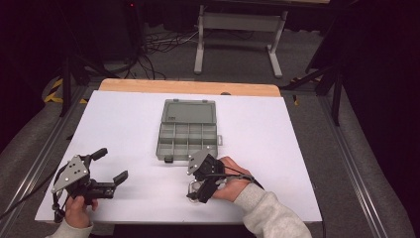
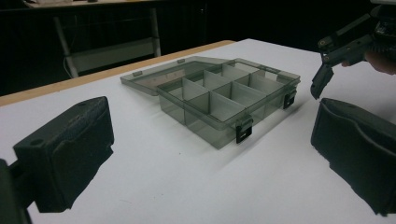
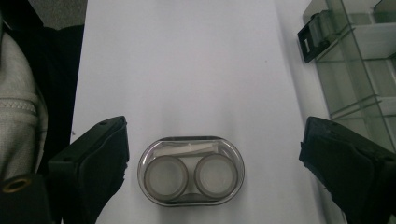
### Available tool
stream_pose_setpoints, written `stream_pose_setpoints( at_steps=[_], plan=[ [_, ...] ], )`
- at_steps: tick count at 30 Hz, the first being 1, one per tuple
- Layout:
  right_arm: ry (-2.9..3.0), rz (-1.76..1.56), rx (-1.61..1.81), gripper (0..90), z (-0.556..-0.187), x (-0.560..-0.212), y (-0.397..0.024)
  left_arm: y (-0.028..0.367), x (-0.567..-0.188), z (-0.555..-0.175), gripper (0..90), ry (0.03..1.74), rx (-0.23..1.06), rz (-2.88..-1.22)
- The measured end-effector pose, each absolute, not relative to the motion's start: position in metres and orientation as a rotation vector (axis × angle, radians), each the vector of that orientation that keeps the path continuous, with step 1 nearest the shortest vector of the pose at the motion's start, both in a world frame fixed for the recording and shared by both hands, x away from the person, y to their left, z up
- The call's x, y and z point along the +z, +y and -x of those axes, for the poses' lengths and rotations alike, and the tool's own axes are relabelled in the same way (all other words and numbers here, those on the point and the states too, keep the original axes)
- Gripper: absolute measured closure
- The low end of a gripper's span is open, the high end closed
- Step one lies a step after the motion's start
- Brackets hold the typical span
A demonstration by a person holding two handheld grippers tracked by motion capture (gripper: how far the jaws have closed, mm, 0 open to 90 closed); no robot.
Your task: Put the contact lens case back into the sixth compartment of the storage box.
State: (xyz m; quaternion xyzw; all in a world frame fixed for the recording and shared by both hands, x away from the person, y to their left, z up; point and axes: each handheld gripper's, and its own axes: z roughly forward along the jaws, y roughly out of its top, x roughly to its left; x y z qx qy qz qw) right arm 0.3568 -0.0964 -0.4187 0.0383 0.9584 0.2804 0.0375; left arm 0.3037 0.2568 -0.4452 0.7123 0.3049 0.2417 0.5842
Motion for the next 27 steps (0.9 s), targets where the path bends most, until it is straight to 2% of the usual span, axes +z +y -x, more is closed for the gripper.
stream_pose_setpoints(
  at_steps=[27],
  plan=[
    [3.072,-0.095,0.629,14.6,-0.35,-0.439,-0.088,0.256,-0.445,-0.303,0.3,0.713,0.565,-1.664]
  ],
)
